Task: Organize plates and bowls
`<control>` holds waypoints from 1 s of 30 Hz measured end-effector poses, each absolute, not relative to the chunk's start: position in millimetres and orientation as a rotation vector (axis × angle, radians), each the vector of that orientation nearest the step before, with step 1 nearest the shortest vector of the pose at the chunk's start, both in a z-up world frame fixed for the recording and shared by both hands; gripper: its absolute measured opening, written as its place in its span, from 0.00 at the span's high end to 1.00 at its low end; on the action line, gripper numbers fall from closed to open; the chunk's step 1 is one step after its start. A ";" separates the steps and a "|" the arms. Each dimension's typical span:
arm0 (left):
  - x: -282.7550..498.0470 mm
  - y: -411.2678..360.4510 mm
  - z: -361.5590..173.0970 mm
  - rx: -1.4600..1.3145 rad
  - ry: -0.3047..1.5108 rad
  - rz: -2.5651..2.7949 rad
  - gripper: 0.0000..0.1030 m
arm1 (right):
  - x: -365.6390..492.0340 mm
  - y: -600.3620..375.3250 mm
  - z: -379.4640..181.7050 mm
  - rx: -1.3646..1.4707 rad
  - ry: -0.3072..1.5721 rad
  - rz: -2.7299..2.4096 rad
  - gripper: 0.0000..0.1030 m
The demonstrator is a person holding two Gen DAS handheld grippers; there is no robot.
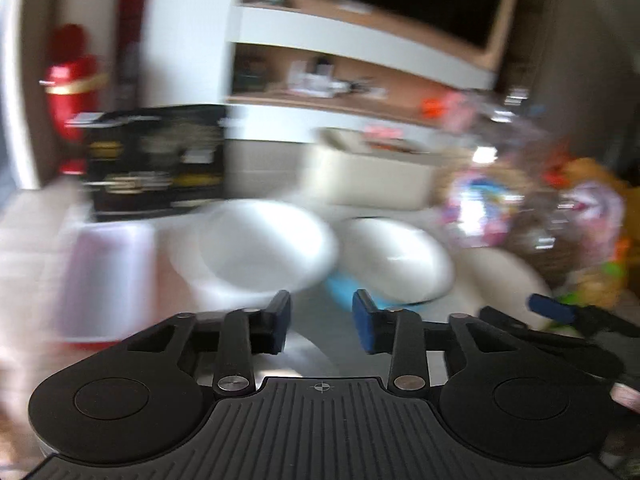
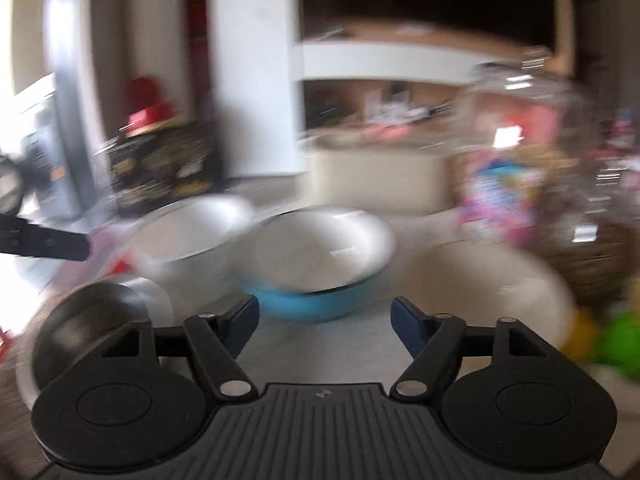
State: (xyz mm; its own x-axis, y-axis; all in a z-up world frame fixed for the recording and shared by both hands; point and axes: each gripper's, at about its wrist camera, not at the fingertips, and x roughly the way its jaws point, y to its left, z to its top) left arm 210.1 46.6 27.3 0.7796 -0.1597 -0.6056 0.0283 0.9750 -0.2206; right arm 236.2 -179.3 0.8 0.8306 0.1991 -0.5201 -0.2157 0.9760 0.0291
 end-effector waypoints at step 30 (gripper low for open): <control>348.5 -101.6 -83.1 -0.327 0.968 -0.225 0.76 | 377.5 -299.1 -66.6 0.184 0.937 0.213 0.71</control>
